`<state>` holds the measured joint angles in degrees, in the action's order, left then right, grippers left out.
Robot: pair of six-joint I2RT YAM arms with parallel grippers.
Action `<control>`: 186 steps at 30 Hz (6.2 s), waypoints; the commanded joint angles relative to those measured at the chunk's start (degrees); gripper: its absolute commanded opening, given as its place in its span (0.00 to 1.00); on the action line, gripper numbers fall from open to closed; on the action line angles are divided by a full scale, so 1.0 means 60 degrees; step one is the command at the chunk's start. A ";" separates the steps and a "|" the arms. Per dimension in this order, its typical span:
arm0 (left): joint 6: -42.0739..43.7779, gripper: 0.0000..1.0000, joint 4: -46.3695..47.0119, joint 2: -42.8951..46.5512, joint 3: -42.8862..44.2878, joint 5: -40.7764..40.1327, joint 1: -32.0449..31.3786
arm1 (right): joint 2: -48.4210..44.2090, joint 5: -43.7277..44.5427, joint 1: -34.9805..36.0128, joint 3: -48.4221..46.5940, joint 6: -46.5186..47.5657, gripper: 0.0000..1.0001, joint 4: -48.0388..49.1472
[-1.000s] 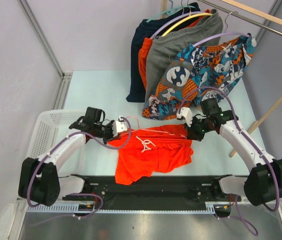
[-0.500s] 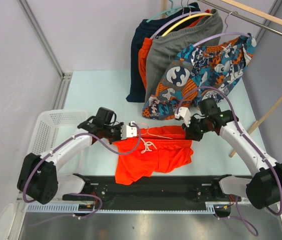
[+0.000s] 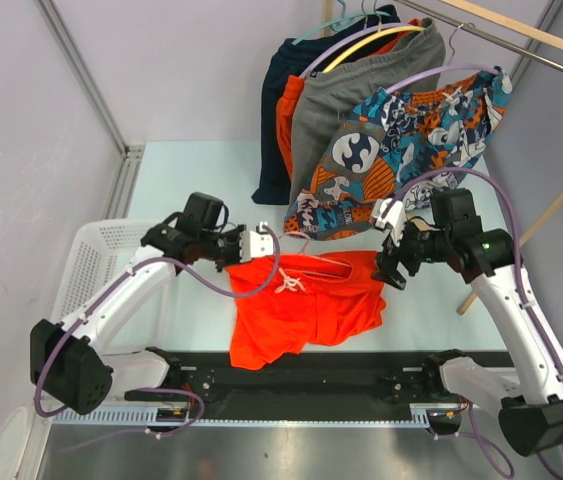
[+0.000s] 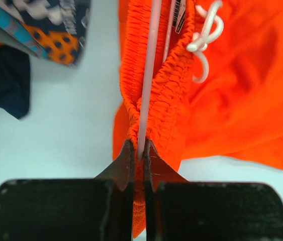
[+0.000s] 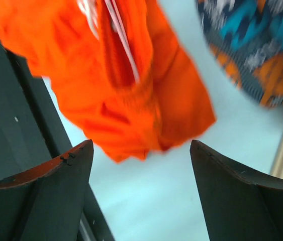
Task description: Place the shorts on the hanger
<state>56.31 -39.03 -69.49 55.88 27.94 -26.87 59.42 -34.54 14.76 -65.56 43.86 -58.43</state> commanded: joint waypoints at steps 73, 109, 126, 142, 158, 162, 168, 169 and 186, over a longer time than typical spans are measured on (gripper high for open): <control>-0.6587 1.00 0.3648 -0.3155 0.7344 0.2447 -0.2188 | -0.4514 -0.2609 -0.5009 -0.2432 -1.0779 0.00 -0.0926; -0.4962 1.00 0.3619 -0.1294 0.4457 0.2110 -0.1893 | 0.1068 0.7823 -0.1171 -0.4673 -1.0473 0.00 0.6487; -0.4508 1.00 0.3413 -0.1118 0.4149 0.2228 -0.1805 | 0.1713 0.8306 -0.1903 -0.4366 -1.0034 0.00 0.7527; -0.4317 1.00 0.3165 -0.1162 0.4178 0.2242 -0.1600 | 0.1815 0.8086 -0.2285 -0.3546 -0.9843 0.00 0.7747; -0.7715 1.00 0.3384 -0.1660 0.4677 0.3252 0.0039 | 0.2094 0.6727 -0.2387 -0.3531 -1.1276 0.26 0.7382; -0.7877 1.00 0.3457 -0.1470 0.4399 0.3311 0.0143 | 0.1860 0.6212 -0.2344 -0.3531 -1.1659 0.51 0.7103; -0.8593 1.00 0.3750 -0.1221 0.4047 0.3429 0.0435 | 0.1187 0.5933 -0.2037 -0.3531 -1.1734 0.87 0.6619; -0.8682 1.00 0.3808 -0.1206 0.4032 0.3472 0.0508 | 0.1084 0.5948 -0.2007 -0.3531 -1.1675 0.89 0.6575; -0.9419 1.00 0.0530 -0.2041 0.6463 0.3341 0.4053 | -0.0295 0.1541 -0.1554 -0.3473 -0.8306 1.00 0.5008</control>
<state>-2.96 -25.39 -82.24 91.33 48.21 -5.02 56.49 -11.60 3.29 -85.78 -11.18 -24.80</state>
